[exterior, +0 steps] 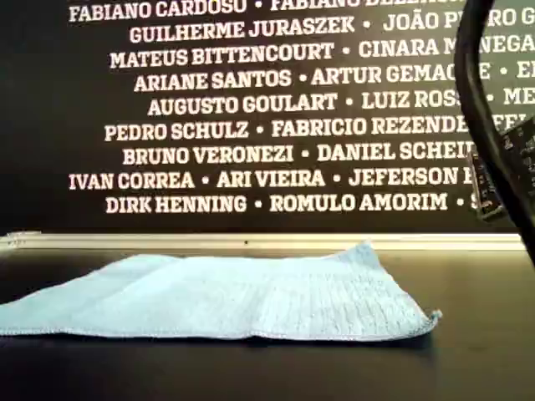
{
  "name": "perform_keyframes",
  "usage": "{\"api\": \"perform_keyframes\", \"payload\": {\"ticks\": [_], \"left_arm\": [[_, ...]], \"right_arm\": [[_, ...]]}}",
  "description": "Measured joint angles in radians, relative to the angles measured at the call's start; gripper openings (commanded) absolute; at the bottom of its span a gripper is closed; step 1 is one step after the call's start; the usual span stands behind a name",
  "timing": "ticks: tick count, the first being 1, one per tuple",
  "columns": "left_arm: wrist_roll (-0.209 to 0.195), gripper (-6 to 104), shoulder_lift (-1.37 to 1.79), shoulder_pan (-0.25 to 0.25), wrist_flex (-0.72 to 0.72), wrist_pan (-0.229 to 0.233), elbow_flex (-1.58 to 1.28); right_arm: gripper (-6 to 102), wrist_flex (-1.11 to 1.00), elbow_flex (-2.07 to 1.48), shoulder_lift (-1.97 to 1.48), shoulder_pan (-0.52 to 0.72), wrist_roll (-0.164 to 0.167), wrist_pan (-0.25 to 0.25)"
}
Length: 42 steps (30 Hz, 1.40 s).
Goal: Fold a cloth
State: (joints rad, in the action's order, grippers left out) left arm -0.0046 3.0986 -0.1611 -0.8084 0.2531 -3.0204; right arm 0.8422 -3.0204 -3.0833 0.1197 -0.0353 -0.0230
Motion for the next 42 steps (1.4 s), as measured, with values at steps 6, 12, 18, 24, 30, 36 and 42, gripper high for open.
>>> {"api": "perform_keyframes", "payload": {"ticks": [6,12,18,24,30,36,42], "left_arm": [[-0.054,5,-0.008,0.003,0.000,-0.006,0.000],[-0.071,6,-0.008,0.003,0.000,-0.006,0.000],[-0.072,6,-0.008,0.003,0.000,-0.006,0.000],[-0.072,6,-0.003,0.003,0.000,-0.006,0.000],[-0.067,34,-0.003,0.003,0.032,-0.006,0.000],[-0.066,73,-0.003,0.003,0.133,-0.006,0.000],[-0.063,89,-0.003,0.002,0.146,-0.006,0.000]], "right_arm": [[35,-0.020,0.000,0.000,-0.011,0.152,0.009],[34,-0.020,0.000,0.000,-0.009,0.170,0.075],[35,-0.020,0.000,0.000,-0.009,0.179,0.132],[35,-0.021,0.002,0.000,-0.009,0.179,0.147],[35,-0.043,0.040,0.000,-0.009,0.187,0.149],[35,-0.100,0.060,0.000,-0.009,0.187,0.224],[35,-0.100,0.061,0.000,-0.009,0.187,0.333]]}}
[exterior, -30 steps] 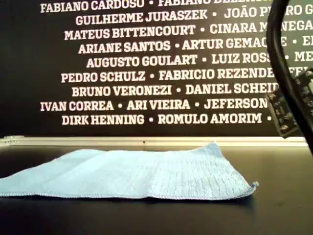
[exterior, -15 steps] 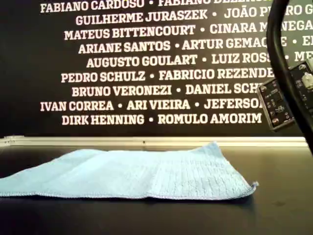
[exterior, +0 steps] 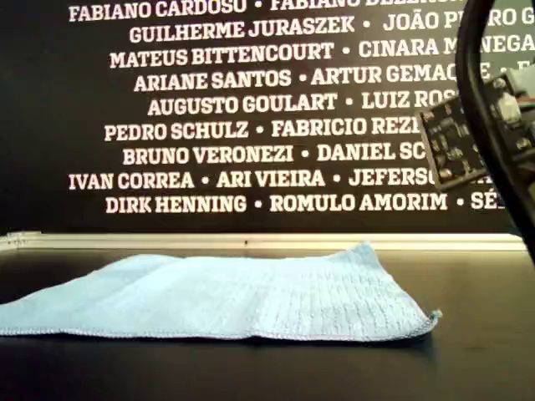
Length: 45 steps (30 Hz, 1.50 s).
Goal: Fold a cloth
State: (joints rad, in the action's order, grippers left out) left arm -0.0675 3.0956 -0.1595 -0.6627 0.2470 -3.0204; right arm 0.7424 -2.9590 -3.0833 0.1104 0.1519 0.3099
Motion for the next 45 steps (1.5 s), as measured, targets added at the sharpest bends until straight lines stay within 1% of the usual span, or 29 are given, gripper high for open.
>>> {"api": "perform_keyframes", "payload": {"ticks": [1,2,3,4,6,8,9,10,12,15,18,26,27,29,33,35,37,41,45], "left_arm": [[0.000,89,0.000,0.000,0.000,0.000,0.000],[0.000,89,0.000,-0.011,0.000,0.000,0.000],[0.000,89,0.000,-0.037,0.000,0.005,0.000],[0.000,89,0.000,-0.067,0.000,-0.003,0.000],[0.000,89,-0.005,-0.138,0.000,-0.003,0.000],[-0.009,89,-0.006,-0.222,0.000,-0.003,0.000],[-0.006,89,-0.006,-0.264,0.000,-0.003,0.000],[-0.002,89,-0.006,-0.288,0.000,-0.003,0.000],[-0.008,89,-0.006,-0.316,0.000,-0.003,0.000],[-0.011,89,-0.026,-0.330,0.000,-0.003,0.000],[-0.014,89,-0.091,-0.339,0.000,-0.003,0.000],[-0.014,89,-0.229,-0.344,0.000,-0.008,0.000],[-0.014,89,-0.230,-0.344,0.000,-0.015,0.000],[-0.014,89,-0.233,-0.344,0.000,-0.048,0.000],[-0.014,89,-0.233,-0.344,0.008,-0.144,0.000],[-0.014,89,-0.233,-0.344,0.008,-0.176,0.000],[-0.014,89,-0.233,-0.344,0.008,-0.189,0.000],[-0.015,89,-0.235,-0.344,0.008,-0.195,0.000],[-0.015,89,-0.235,-0.344,0.008,-0.195,0.000]], "right_arm": [[35,0.000,0.000,0.000,0.000,0.000,0.025],[35,0.000,0.000,0.000,0.000,0.000,0.049],[35,0.000,0.000,0.000,0.000,0.000,0.071],[35,0.000,0.000,0.000,0.000,0.000,0.083],[35,0.000,0.000,0.000,0.000,0.002,0.094],[35,0.000,0.000,0.000,0.000,0.002,0.097],[36,0.000,0.000,0.000,0.000,0.002,0.098],[36,-0.003,0.000,0.009,0.000,0.002,0.104],[39,-0.014,0.000,0.048,0.000,0.002,0.114],[46,-0.069,0.000,0.147,-0.011,0.002,0.114],[50,-0.126,0.034,0.307,-0.074,0.002,0.114],[51,-0.167,0.304,0.854,-0.132,-0.002,0.114],[51,-0.167,0.344,0.930,-0.132,-0.008,0.114],[51,-0.169,0.405,1.051,-0.132,-0.011,0.114],[51,-0.169,0.468,1.216,-0.130,-0.011,0.114],[51,-0.169,0.474,1.244,-0.130,-0.011,0.114],[51,-0.169,0.477,1.264,-0.130,-0.011,0.114],[51,-0.169,0.488,1.275,-0.135,-0.011,0.114],[51,-0.169,0.525,1.276,-0.186,-0.011,0.112]]}}
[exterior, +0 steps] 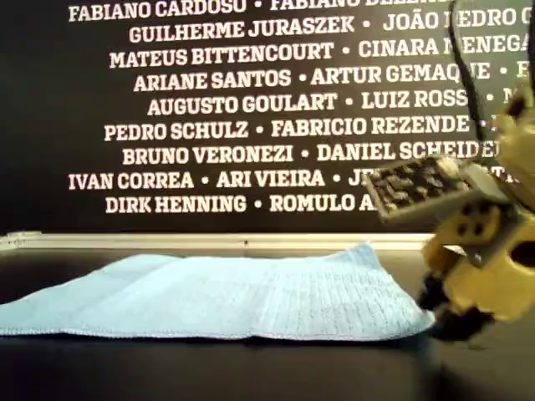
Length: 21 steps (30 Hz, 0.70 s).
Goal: Fold a cloth
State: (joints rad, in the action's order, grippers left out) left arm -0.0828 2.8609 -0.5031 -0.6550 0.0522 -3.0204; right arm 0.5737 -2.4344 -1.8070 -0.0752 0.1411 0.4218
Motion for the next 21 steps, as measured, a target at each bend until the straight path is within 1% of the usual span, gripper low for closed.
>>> {"api": "perform_keyframes", "payload": {"ticks": [3,8,11,17,21], "left_arm": [[-0.002,88,0.000,0.000,0.020,0.000,0.000],[-0.002,76,-0.080,0.000,0.117,0.000,0.002],[-0.002,72,-0.227,0.000,0.164,0.000,0.034],[-0.002,72,-0.586,0.000,0.216,0.000,0.238],[0.002,72,-0.810,0.000,0.227,0.003,0.397]], "right_arm": [[51,0.000,0.026,0.015,-0.038,0.000,0.000],[51,0.000,0.075,0.101,-0.034,0.000,0.000],[53,0.000,0.107,0.150,-0.046,0.000,0.000],[63,0.000,0.140,0.161,-0.044,0.000,0.000],[64,0.000,0.170,0.161,-0.048,0.000,0.000]]}}
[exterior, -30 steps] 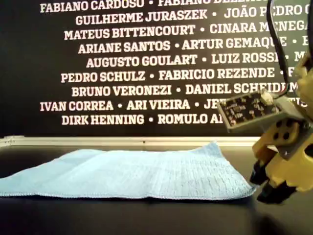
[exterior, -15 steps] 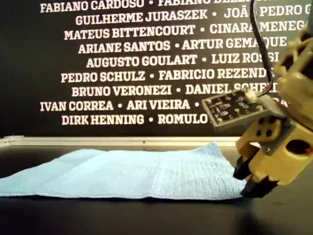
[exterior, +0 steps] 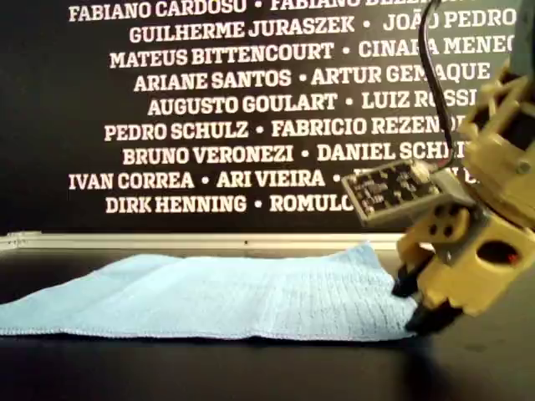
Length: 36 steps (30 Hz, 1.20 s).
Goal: Fold a cloth
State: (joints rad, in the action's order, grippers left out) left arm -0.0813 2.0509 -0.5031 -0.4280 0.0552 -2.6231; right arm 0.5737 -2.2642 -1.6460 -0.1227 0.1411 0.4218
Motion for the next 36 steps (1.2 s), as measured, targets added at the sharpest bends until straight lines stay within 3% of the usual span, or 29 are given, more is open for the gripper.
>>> {"api": "perform_keyframes", "payload": {"ticks": [8,21,28,31,36], "left_arm": [[-0.003,72,-0.279,0.000,0.006,0.006,0.207],[-0.003,71,-0.302,0.002,0.006,0.008,0.235],[0.006,70,-0.319,0.077,0.009,0.000,0.279],[0.014,60,-0.319,0.078,0.014,0.000,0.276],[0.014,31,-0.311,0.080,0.014,-0.005,0.279]], "right_arm": [[64,0.000,0.029,0.028,0.002,0.000,0.000],[64,-0.002,0.135,0.173,-0.003,-0.002,0.015],[63,-0.002,0.135,0.173,-0.003,-0.002,0.015],[60,-0.002,0.135,0.173,-0.003,-0.002,0.015],[43,-0.002,0.135,0.173,-0.003,-0.002,0.015]]}}
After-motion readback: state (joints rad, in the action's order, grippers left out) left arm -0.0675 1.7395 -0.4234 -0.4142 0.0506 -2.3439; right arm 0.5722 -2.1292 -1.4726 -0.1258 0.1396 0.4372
